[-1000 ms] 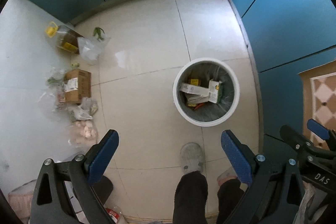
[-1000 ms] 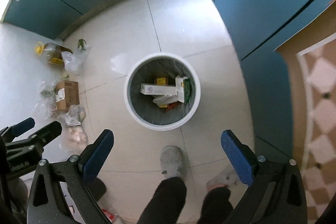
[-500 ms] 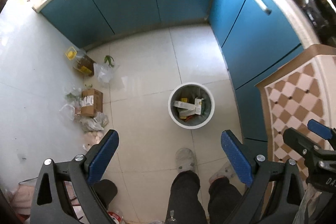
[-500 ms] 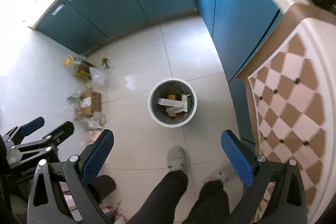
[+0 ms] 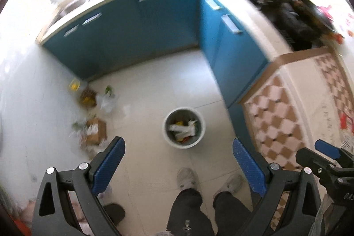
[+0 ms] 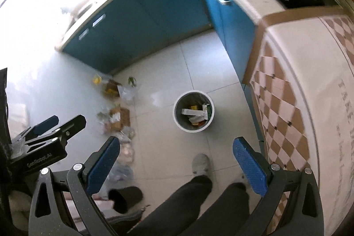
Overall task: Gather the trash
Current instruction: 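Move both tools away from the bin back to the counter, then grasp the white paper packet with the left tool while the right tool grasps the red sugar bag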
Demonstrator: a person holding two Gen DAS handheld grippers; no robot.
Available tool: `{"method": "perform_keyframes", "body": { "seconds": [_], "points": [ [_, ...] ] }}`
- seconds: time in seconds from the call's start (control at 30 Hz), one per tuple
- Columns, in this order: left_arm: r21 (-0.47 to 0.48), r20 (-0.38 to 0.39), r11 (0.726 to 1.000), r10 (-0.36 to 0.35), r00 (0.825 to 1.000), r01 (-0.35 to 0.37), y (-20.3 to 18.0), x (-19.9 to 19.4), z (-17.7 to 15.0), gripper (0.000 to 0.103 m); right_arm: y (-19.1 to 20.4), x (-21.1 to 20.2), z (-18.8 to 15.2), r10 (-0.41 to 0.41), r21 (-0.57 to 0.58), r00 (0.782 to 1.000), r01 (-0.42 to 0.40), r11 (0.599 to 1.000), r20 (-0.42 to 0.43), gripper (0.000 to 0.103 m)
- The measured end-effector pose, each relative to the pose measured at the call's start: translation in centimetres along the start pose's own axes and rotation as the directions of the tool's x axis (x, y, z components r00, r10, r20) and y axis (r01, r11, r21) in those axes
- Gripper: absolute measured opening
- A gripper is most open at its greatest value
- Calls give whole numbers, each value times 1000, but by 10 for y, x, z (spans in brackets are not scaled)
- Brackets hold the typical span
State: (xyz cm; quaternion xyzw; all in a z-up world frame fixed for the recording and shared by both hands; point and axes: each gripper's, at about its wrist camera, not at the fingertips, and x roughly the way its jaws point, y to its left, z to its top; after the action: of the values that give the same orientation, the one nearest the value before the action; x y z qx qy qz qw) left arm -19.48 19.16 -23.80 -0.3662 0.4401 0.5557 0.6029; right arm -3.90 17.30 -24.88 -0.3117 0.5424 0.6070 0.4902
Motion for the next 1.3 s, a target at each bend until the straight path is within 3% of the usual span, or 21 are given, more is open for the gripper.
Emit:
{"method": "perform_keyframes", "body": {
  "seconds": [0.17, 0.3, 0.4, 0.47, 0.6, 0.67, 0.77, 0.83, 0.87, 0.9, 0.93, 1.0, 1.03, 1.07, 1.17, 1.3],
  "points": [
    [165, 29, 983, -84, 996, 78, -103, -19, 20, 99, -78, -70, -11, -25, 152, 992, 7, 988, 121, 103],
    [317, -49, 927, -195, 980, 200, -223, -16, 14, 99, -170, -127, -45, -119, 351, 974, 46, 935, 192, 103],
    [408, -149, 863, -258, 955, 297, -305, -7, -4, 99, -246, -162, -82, -207, 516, 956, 73, 853, 207, 103],
    [482, -235, 798, -279, 931, 361, -371, 7, -27, 99, -298, -184, -115, -262, 627, 945, 85, 775, 196, 103],
    [569, -370, 691, -269, 889, 446, -469, 32, -70, 98, -388, -217, -186, -365, 794, 920, 115, 597, 141, 103],
    [596, -410, 656, -247, 878, 463, -503, 46, -88, 93, -420, -228, -216, -399, 843, 910, 128, 523, 110, 103],
    [628, -438, 620, -218, 872, 470, -539, 57, -110, 88, -463, -241, -257, -430, 891, 900, 141, 431, 65, 103],
    [658, -441, 597, -189, 878, 459, -558, 64, -122, 65, -483, -245, -279, -443, 910, 896, 153, 385, 37, 103],
    [669, -439, 590, -178, 881, 452, -563, 66, -126, 57, -491, -246, -289, -443, 920, 896, 149, 363, 29, 103],
    [695, -406, 583, -167, 899, 422, -568, 65, -130, 54, -497, -247, -299, -442, 927, 897, 147, 345, 22, 103],
    [711, -383, 573, -172, 908, 408, -571, 62, -133, 37, -503, -248, -307, -440, 932, 898, 149, 331, 13, 103],
    [755, -315, 560, -148, 937, 342, -576, 58, -138, 26, -510, -246, -317, -434, 938, 901, 144, 317, 8, 103],
    [763, -303, 554, -149, 941, 333, -577, 57, -139, 12, -513, -243, -320, -430, 938, 903, 143, 315, 6, 103],
    [769, -292, 552, -146, 945, 323, -577, 55, -140, 7, -514, -240, -320, -427, 938, 904, 145, 315, 4, 103],
    [768, -286, 557, -143, 947, 316, -575, 53, -138, 2, -520, -229, -311, -419, 936, 908, 143, 321, 5, 103],
    [751, -267, 588, -147, 952, 301, -548, 44, -124, 1, -528, -218, -292, -411, 931, 911, 129, 341, 24, 103]
  ]
}}
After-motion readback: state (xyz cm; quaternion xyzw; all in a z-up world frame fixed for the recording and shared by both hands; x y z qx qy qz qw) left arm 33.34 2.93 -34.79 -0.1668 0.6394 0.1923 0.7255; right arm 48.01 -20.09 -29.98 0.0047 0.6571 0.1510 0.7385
